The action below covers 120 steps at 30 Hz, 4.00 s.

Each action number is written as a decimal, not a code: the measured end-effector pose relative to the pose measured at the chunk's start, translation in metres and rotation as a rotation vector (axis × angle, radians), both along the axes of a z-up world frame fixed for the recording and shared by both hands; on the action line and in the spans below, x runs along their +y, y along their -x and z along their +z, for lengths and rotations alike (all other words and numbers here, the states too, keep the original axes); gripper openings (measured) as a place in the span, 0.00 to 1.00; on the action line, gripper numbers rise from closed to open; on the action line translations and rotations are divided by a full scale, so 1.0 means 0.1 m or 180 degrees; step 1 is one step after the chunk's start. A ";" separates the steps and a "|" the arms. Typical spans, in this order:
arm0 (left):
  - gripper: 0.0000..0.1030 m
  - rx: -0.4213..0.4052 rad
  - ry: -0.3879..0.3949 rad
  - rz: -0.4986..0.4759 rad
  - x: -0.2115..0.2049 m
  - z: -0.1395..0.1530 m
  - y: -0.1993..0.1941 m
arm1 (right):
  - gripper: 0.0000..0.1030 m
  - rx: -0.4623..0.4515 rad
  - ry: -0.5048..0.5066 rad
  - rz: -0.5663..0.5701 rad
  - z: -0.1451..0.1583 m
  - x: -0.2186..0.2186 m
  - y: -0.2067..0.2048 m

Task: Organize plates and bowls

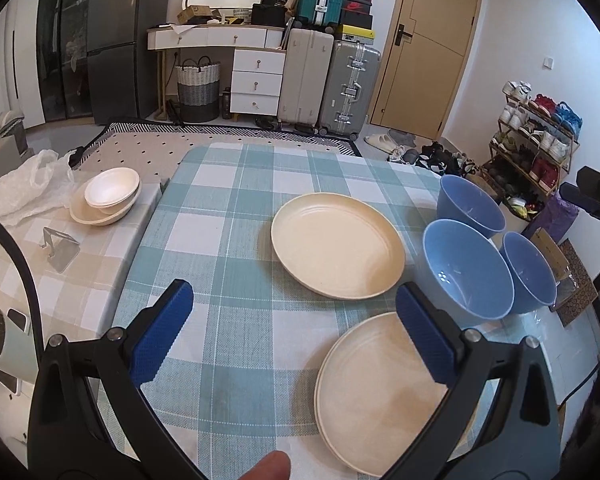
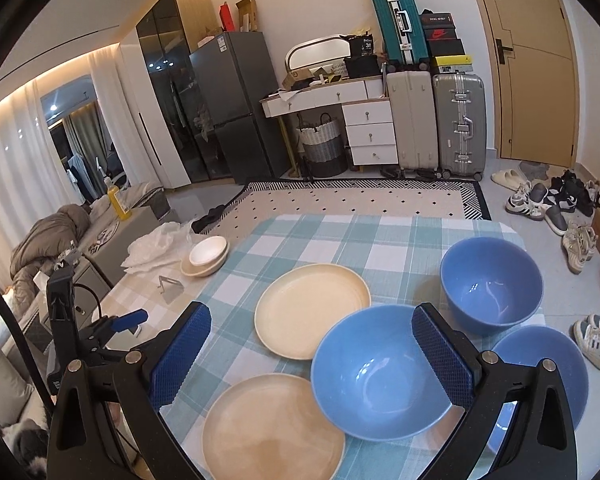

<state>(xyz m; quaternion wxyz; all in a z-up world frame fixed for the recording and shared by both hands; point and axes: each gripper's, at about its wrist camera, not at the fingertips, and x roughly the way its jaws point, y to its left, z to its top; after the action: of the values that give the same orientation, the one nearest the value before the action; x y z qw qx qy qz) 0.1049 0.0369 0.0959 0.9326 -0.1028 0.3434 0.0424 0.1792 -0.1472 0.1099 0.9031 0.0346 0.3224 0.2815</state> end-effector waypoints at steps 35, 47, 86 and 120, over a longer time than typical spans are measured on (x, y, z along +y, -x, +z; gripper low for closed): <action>0.98 0.0636 0.0129 0.0218 0.27 -0.66 -1.25 | 1.00 0.0857 0.0650 0.0202 -0.86 0.63 -1.67; 0.98 0.0812 0.0191 0.0266 0.25 -0.98 -1.50 | 1.00 0.1199 0.1036 0.0413 -1.32 0.90 -2.11; 0.28 0.1089 0.0438 -0.0016 0.09 -1.48 -1.73 | 0.33 0.1668 0.1524 0.0711 -2.10 1.25 -2.47; 0.25 0.0725 0.0278 0.0164 0.23 -1.06 -1.39 | 0.21 0.0951 0.1411 0.0645 -1.67 1.31 -2.05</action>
<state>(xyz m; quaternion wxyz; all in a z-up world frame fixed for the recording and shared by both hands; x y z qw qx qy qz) 0.2436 0.0600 -0.0102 0.8807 -0.1468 0.4459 0.0627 0.3845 -0.0161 -0.0566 0.7983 -0.1551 0.5075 0.2847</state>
